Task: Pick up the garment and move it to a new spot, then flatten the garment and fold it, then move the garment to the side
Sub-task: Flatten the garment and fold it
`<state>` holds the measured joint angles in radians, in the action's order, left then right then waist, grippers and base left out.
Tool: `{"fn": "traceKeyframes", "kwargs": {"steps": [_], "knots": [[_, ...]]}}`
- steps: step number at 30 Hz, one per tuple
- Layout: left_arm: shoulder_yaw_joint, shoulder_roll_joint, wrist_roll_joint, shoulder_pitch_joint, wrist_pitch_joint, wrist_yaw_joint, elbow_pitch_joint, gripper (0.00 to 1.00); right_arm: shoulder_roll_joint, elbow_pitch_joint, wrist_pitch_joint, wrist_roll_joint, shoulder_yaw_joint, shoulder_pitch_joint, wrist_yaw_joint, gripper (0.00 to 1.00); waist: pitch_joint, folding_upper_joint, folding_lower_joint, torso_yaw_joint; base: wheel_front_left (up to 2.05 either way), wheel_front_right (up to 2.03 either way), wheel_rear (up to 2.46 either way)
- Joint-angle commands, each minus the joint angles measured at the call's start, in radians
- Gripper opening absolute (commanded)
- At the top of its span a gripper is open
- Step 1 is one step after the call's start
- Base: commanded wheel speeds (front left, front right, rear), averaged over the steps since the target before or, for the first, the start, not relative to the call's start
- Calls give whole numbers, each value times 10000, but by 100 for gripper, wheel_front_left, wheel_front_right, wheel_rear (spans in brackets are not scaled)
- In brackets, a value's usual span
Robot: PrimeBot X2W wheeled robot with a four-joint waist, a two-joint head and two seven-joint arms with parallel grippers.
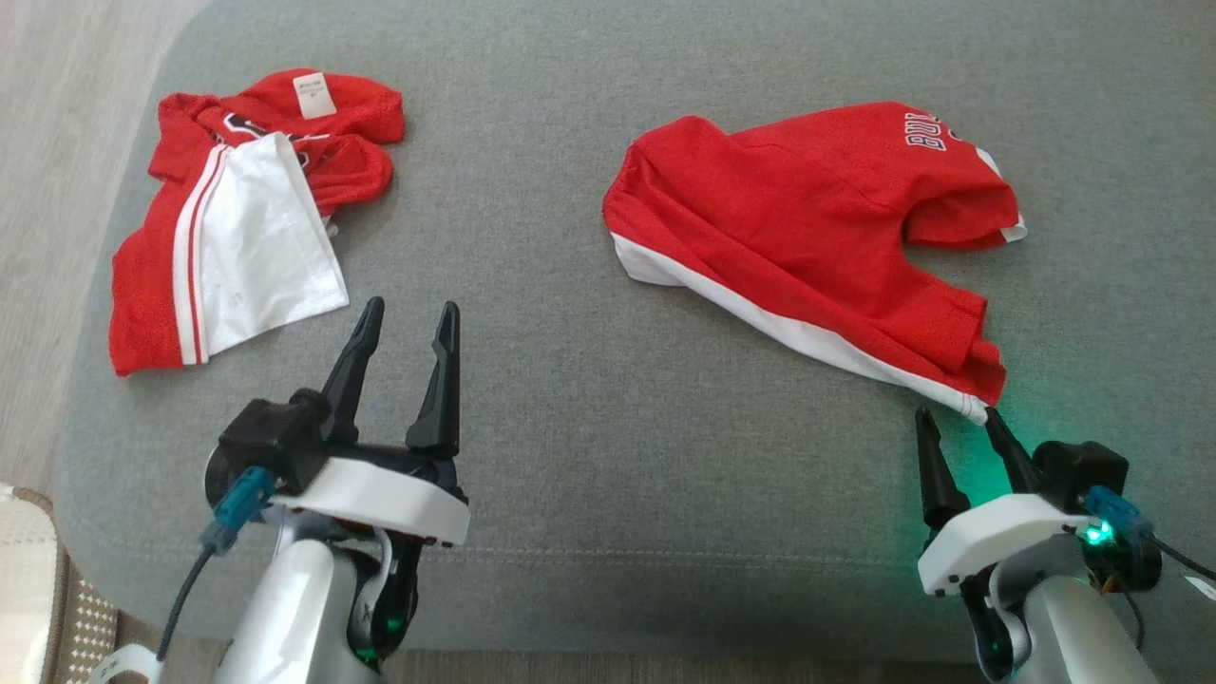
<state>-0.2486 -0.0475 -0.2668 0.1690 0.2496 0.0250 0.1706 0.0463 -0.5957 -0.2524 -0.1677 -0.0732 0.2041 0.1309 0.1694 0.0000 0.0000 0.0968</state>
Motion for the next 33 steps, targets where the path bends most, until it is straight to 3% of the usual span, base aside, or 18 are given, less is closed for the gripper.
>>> {"fn": "traceKeyframes", "kwargs": {"steps": [1,11,12,13,14,15,24,33], "knots": [[248,-29,-29,466,122,-64,-267,100,39,194,-93,65,183,362,-2,100,28,0,0,22,0,0,0],[132,-29,-67,585,122,-86,-135,100,39,-86,-93,83,306,604,-2,100,157,0,0,-34,0,0,0],[110,-29,-62,601,122,-81,-121,100,39,-117,-93,90,325,635,-2,88,177,0,0,-43,0,0,0],[95,-29,-58,618,122,-81,-112,100,39,-141,-93,118,334,668,-2,38,199,0,0,-53,0,0,0],[95,-29,-58,618,122,-81,-112,100,39,-141,-93,118,334,668,-2,38,199,0,0,-53,0,0,0],[86,-28,-55,636,122,-83,-107,100,39,-158,-93,169,363,700,-2,0,222,0,0,-63,0,0,0],[-7,-28,182,1028,122,146,338,100,39,-12,-93,523,207,898,-2,0,559,0,0,-449,0,0,0],[-1056,-28,1097,2614,122,773,2280,100,64,192,-93,1215,-191,1427,-2,0,1241,0,0,-1106,0,0,0]]}}
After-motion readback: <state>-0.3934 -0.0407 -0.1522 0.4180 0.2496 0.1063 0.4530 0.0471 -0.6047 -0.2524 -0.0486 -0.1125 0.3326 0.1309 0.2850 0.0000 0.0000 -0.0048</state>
